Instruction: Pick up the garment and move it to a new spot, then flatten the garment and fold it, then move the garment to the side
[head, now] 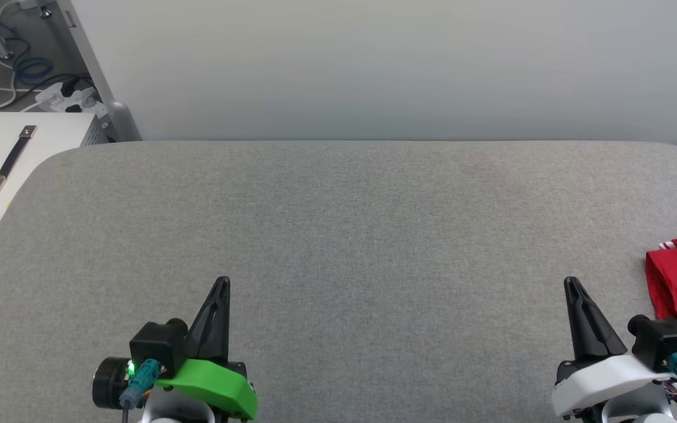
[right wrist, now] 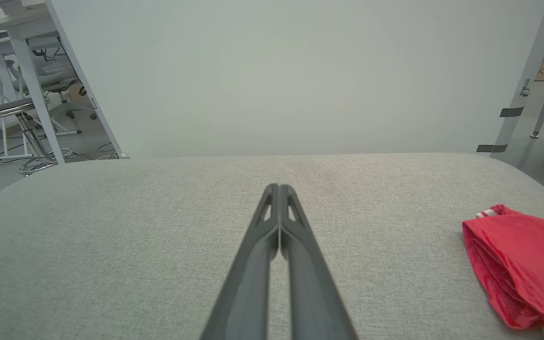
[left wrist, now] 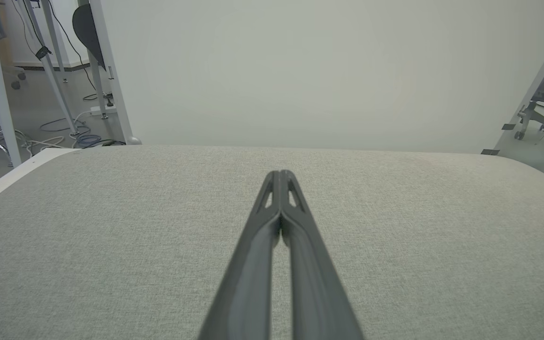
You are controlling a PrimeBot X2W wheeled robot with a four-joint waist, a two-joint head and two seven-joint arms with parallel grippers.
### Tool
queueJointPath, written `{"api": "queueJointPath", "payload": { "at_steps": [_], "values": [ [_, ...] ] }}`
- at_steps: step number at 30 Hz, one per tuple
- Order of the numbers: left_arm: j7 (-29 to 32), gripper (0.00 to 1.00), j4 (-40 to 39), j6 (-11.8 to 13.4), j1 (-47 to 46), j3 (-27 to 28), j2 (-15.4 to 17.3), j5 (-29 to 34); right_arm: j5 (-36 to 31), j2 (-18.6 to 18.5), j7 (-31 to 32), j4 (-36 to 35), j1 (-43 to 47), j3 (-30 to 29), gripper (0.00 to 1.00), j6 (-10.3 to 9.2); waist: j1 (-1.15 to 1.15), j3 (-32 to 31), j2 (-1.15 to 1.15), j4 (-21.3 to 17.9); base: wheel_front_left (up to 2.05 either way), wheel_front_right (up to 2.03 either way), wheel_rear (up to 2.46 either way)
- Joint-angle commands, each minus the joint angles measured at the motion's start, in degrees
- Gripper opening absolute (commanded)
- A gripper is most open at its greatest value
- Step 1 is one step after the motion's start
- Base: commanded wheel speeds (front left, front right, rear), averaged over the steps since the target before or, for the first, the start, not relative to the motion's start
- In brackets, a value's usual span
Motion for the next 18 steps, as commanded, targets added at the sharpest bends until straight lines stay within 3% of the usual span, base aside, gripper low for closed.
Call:
{"api": "queueJointPath", "payload": {
  "at_steps": [1,18],
  "values": [
    [0.45,0.0,-0.4,0.45,-0.43,0.38,-0.18,0.81,-0.8,0.16,0.42,-0.4,-0.74,-0.04,0.0,-0.02,0.0,0.03,0.0,-0.04,0.0,0.0,0.0],
    [2.41,0.0,-1.33,1.44,-0.62,1.34,-0.25,2.58,-2.99,0.82,2.28,-1.14,-1.03,-0.15,0.0,-0.03,0.0,0.36,0.0,-0.47,0.0,0.0,0.0]
  ]
}}
